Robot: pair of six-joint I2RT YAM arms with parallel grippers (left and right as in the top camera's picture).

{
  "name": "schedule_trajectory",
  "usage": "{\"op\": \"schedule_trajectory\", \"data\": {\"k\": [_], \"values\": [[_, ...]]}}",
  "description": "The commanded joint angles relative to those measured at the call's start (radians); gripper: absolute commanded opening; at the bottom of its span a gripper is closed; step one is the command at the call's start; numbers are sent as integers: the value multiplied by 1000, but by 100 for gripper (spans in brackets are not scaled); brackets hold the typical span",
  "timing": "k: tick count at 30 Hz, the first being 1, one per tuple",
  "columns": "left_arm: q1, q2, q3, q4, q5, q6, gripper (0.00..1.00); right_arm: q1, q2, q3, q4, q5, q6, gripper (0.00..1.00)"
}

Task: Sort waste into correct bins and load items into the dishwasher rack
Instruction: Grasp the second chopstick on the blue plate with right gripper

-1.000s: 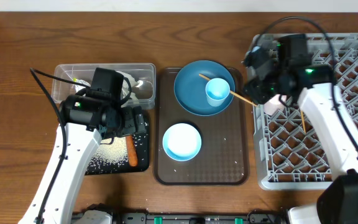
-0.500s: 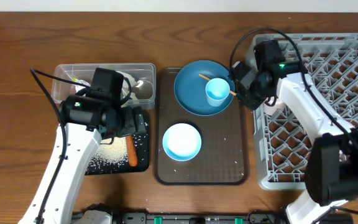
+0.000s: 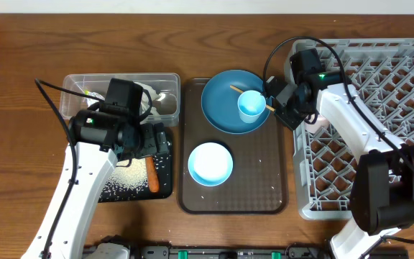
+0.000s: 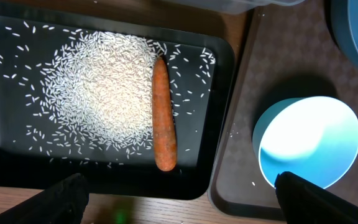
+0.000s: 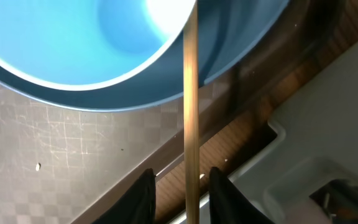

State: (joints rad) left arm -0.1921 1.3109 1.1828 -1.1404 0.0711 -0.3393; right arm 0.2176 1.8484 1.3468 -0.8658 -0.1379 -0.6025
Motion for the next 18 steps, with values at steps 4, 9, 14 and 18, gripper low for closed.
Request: {"op": "schedule_trajectory", "data": {"k": [4,9,14,18], "values": [[4,-11,13,0,-12,6,99,-1,9,-2,4,-2,4,1],[4,-11,13,0,-12,6,99,-1,6,7,10,-2,41,1],[4,-11,13,0,-12,6,99,-2,-21,84,-8,-2,125,1],[4,-11,13,0,-12,6,99,-3,-76,159,-45,-1,196,1]]}}
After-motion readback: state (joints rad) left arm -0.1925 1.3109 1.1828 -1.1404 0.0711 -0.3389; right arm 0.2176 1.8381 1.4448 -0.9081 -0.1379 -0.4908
